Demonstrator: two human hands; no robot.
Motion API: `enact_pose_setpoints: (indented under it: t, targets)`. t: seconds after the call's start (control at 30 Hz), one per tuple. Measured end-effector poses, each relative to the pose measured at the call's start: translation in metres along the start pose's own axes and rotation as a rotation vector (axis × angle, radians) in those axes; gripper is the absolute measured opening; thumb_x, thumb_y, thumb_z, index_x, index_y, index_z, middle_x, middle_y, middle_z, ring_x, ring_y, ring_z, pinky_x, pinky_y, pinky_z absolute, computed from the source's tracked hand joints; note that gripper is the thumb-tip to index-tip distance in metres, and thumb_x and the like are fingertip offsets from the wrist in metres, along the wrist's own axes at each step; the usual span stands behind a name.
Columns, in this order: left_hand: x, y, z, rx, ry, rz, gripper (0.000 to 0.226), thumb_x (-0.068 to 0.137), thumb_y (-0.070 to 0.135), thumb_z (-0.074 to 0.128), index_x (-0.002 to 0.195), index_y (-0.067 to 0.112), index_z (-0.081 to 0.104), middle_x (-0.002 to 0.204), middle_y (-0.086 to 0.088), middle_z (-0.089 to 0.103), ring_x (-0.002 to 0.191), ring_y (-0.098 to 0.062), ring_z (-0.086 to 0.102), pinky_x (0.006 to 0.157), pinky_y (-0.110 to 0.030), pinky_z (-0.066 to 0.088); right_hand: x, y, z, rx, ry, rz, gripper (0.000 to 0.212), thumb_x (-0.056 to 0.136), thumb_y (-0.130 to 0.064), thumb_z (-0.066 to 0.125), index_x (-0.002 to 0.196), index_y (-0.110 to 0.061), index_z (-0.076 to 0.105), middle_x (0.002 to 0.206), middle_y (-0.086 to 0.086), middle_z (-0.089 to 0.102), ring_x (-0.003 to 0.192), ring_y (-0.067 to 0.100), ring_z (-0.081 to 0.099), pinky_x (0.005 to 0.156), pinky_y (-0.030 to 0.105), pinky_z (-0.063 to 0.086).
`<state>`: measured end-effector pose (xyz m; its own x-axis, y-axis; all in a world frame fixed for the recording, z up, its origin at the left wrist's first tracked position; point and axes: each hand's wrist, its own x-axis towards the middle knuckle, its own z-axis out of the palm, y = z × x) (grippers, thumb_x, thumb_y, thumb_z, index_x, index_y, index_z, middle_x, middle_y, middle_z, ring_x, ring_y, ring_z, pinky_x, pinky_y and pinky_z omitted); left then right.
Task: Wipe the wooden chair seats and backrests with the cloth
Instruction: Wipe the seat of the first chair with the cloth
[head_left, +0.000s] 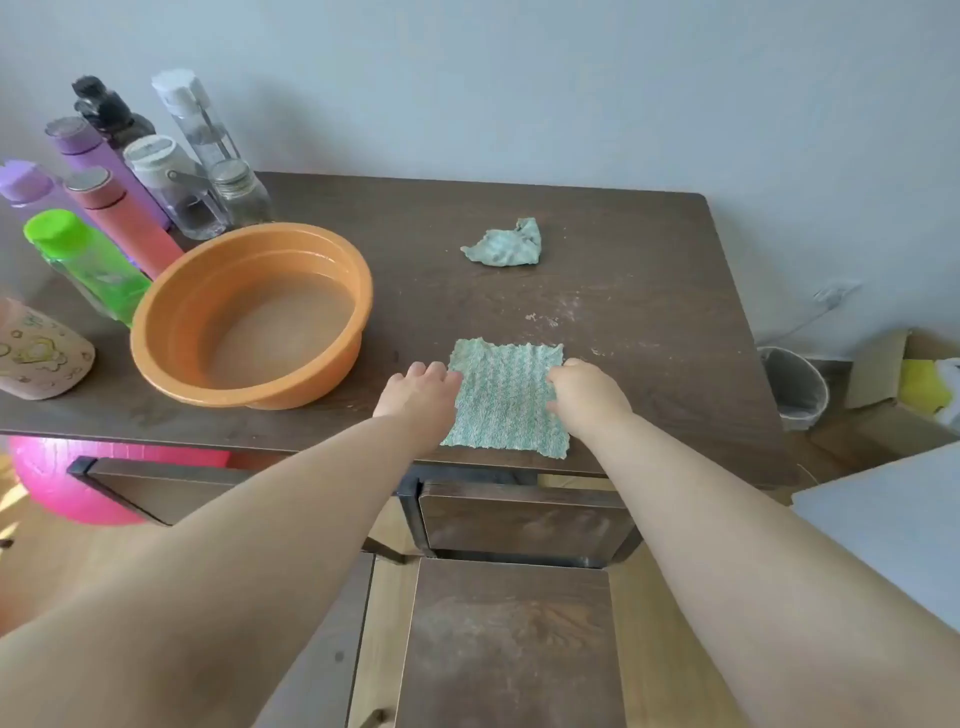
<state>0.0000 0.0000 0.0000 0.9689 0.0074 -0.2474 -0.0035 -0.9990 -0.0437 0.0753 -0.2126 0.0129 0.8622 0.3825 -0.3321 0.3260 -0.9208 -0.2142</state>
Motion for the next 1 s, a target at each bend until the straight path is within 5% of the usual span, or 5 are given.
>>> enact_pose_setpoints:
  t: [0.3,0.5,0.83,1.0]
  targets:
    - [0.029,-0.010,0.033,0.032,0.063,-0.016,0.049,0.093,0.016,0.062,0.137,0.026,0.041,0.122,-0.003,0.048,0.107,-0.025,0.046,0.083,-0.037,0.043,0.022,0.012,0.031,-0.037,0.053,-0.071,0.034,0.093,-0.033,0.063,0.123,-0.017,0.063,0.121,0.001,0.057,0.117,0.025,0.040,0.091,0.044,0.048]
    - [0.037,-0.015,0.045,-0.075,0.085,-0.008,0.037,0.101,0.029,0.052,0.138,0.030,0.048,0.125,-0.001,0.050,0.111,-0.026,0.044,0.090,-0.041,0.040,0.019,0.021,0.051,0.102,0.223,-0.097,0.030,0.093,-0.029,0.064,0.120,-0.020,0.068,0.118,-0.004,0.061,0.109,0.023,0.043,0.092,0.041,0.044]
    - [0.026,-0.015,0.054,-0.260,0.198,-0.091,0.018,0.099,0.031,0.055,0.109,0.024,0.068,0.109,0.001,0.062,0.105,-0.025,0.049,0.088,-0.042,0.038,0.011,0.024,0.060,0.168,0.366,-0.096,0.017,0.094,-0.014,0.061,0.089,-0.012,0.077,0.083,0.002,0.067,0.092,0.028,0.047,0.076,0.040,0.047]
    - [0.007,-0.015,0.042,-0.321,0.181,-0.127,0.021,0.101,0.035,0.050,0.108,0.025,0.068,0.107,0.002,0.060,0.105,-0.024,0.048,0.088,-0.041,0.038,-0.003,0.023,0.051,0.168,0.339,-0.027,0.019,0.097,-0.013,0.054,0.091,-0.010,0.072,0.102,0.002,0.065,0.106,0.027,0.045,0.082,0.040,0.047]
